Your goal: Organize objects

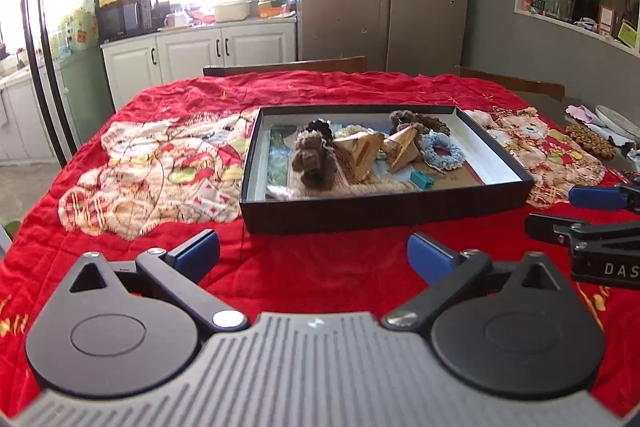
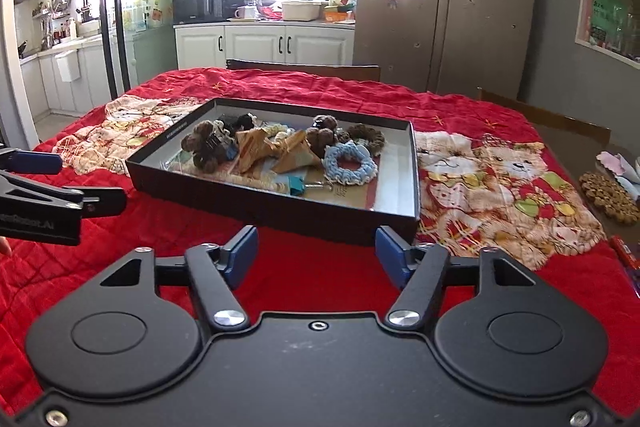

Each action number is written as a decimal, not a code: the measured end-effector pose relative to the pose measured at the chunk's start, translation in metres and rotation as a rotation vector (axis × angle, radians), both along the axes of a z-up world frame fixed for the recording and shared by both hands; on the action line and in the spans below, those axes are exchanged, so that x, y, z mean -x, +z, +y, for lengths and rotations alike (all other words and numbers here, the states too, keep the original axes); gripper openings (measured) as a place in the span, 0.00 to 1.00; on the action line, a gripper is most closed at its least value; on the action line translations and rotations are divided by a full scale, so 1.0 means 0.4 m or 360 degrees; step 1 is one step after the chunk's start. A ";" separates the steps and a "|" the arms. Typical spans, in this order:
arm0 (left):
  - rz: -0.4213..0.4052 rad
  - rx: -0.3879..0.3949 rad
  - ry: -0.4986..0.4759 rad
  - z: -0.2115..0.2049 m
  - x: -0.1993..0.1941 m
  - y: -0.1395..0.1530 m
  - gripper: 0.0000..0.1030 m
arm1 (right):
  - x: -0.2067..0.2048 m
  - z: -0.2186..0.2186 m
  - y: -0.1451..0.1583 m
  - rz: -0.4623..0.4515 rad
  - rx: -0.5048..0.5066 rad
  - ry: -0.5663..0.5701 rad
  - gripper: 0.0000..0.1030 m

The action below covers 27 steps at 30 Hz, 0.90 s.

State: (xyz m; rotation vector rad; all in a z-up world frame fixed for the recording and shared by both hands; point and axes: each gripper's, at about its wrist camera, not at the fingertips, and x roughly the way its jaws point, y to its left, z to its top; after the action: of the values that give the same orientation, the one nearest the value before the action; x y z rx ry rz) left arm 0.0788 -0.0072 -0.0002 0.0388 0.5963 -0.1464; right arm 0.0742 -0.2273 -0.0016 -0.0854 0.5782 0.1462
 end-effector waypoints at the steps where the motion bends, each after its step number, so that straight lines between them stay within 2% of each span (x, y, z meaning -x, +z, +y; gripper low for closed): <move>1: 0.0010 0.0011 -0.0003 0.001 0.007 -0.001 1.00 | 0.007 -0.002 0.000 0.0003 -0.0004 -0.0005 0.65; 9: 0.0060 0.0063 -0.0038 0.003 0.059 -0.008 1.00 | 0.057 -0.003 -0.010 0.0049 -0.0062 -0.0037 0.72; 14: 0.0048 0.0033 -0.0058 -0.009 0.096 -0.014 1.00 | 0.087 0.004 -0.021 0.0070 -0.0047 -0.0068 0.75; 27: 0.0050 0.0066 -0.0051 -0.012 0.112 -0.009 1.00 | 0.109 -0.022 -0.031 0.0098 -0.0105 -0.0136 0.76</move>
State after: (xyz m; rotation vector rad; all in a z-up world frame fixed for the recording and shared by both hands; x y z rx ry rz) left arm 0.0339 -0.0120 -0.0037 0.0061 0.6239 -0.1907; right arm 0.0305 -0.2360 -0.0141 0.0079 0.6367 0.0852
